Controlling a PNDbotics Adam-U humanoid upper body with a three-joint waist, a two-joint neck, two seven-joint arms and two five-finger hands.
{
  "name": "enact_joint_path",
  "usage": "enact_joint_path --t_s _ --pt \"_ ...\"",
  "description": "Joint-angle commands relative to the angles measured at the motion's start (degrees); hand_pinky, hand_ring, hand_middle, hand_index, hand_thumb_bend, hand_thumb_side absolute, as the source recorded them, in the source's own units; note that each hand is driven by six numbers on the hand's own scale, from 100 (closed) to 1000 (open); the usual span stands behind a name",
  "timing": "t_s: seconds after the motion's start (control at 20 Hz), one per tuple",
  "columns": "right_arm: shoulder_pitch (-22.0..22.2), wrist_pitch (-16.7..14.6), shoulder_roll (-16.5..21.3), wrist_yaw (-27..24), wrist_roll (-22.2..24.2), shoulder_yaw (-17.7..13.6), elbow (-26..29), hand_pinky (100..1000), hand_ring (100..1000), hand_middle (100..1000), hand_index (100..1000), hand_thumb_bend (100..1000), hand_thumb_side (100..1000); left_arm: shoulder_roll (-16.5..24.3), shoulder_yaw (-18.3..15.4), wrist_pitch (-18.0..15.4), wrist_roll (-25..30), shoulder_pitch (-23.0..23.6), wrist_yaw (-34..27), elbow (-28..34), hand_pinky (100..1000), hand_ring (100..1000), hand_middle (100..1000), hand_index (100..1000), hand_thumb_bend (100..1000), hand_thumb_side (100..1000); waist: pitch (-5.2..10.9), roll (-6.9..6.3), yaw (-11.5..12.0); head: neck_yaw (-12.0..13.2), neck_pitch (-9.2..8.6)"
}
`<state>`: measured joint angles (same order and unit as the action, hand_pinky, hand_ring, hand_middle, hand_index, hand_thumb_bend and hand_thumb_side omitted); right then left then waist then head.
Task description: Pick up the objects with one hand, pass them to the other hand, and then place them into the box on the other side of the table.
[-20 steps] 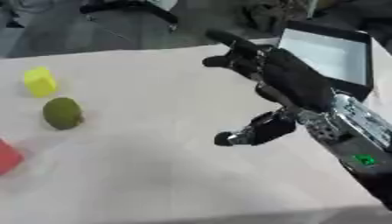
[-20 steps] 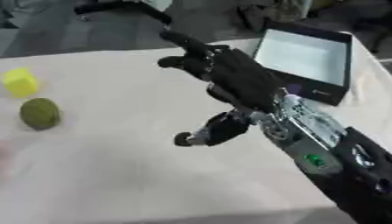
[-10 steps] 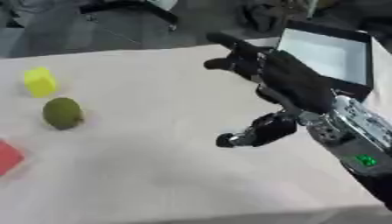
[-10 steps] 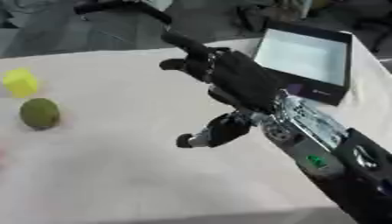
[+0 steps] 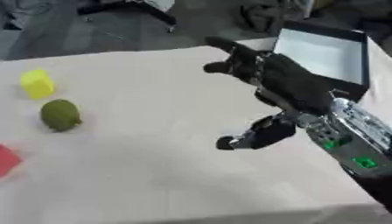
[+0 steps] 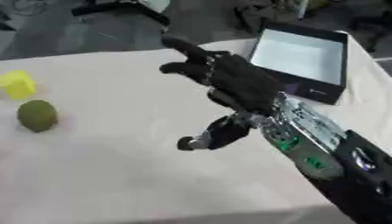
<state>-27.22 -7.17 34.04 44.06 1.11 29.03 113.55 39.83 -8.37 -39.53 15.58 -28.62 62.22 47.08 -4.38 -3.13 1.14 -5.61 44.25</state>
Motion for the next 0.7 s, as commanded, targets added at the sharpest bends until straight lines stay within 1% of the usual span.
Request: enact_joint_path --t_s 0.05,0.15,0.3,0.4,0.45,0.5,0.55,0.6,0.65,0.7 --pt "-0.6 0.0 0.9 -0.4 0.1 -0.4 1.0 580 700 1000 868 762 338 0.2 0.5 0.9 -7.5 -1.0 5.9 -3.6 713 707 770 892 530 746 0.75 0.00 -0.1 0.2 -0.13" --pt "-0.6 0.0 0.8 -0.4 0.1 -0.4 1.0 579 699 1000 868 768 339 -0.1 0.5 2.4 -11.8 -1.3 6.8 -5.0 708 698 761 886 476 665 0.72 -0.01 -0.2 0.3 -0.13" --pt "-0.6 0.0 0.7 -0.4 0.1 -0.4 1.0 579 699 1000 868 769 338 -0.3 0.6 4.0 -16.8 -1.5 6.6 -6.2 698 682 748 879 419 574 0.69 -0.07 -0.3 0.3 -0.13" --pt "-0.6 0.0 0.7 -0.4 0.1 -0.4 1.0 579 699 1000 868 769 338 -0.3 0.7 4.6 -18.8 -1.5 5.9 -6.6 688 669 738 873 397 539 0.69 -0.09 -0.3 0.3 -0.13" --pt "-0.6 0.0 0.7 -0.4 0.1 -0.4 1.0 579 699 1000 868 769 337 -0.3 0.8 4.6 -19.3 -1.4 5.5 -6.7 675 652 722 862 369 443 0.69 -0.08 -0.3 0.3 -0.13" --pt "-0.6 0.0 0.7 -0.4 0.1 -0.4 1.0 580 699 1000 868 769 337 -0.4 1.0 4.6 -19.5 -1.4 5.3 -6.8 666 638 707 853 365 374 0.69 -0.07 -0.3 0.3 -0.13" --pt "-0.6 0.0 0.7 -0.4 0.1 -0.4 1.0 579 700 1000 868 769 337 -0.4 1.1 4.7 -19.5 -1.4 5.2 -6.9 637 595 661 826 334 302 0.69 -0.05 -0.3 0.3 -0.13" --pt "-0.5 0.1 0.7 -0.4 0.1 -0.4 1.0 580 700 1000 868 770 337 -0.4 1.1 4.7 -19.5 -1.4 5.0 -7.0 612 557 613 799 276 296 0.70 -0.03 -0.3 0.3 -0.13" --pt "-0.5 0.1 0.7 -0.4 0.1 -0.4 1.0 579 699 1000 868 769 336 -0.5 1.1 4.8 -19.7 -1.4 4.8 -6.9 581 514 557 761 187 280 0.71 0.00 -0.3 0.3 -0.13" --pt "-0.5 0.1 0.7 -0.4 0.1 -0.4 1.0 580 700 1000 868 769 336 -0.5 1.0 4.8 -19.9 -1.4 4.3 -6.8 562 489 523 737 130 269 0.72 0.02 -0.3 0.3 -0.13"
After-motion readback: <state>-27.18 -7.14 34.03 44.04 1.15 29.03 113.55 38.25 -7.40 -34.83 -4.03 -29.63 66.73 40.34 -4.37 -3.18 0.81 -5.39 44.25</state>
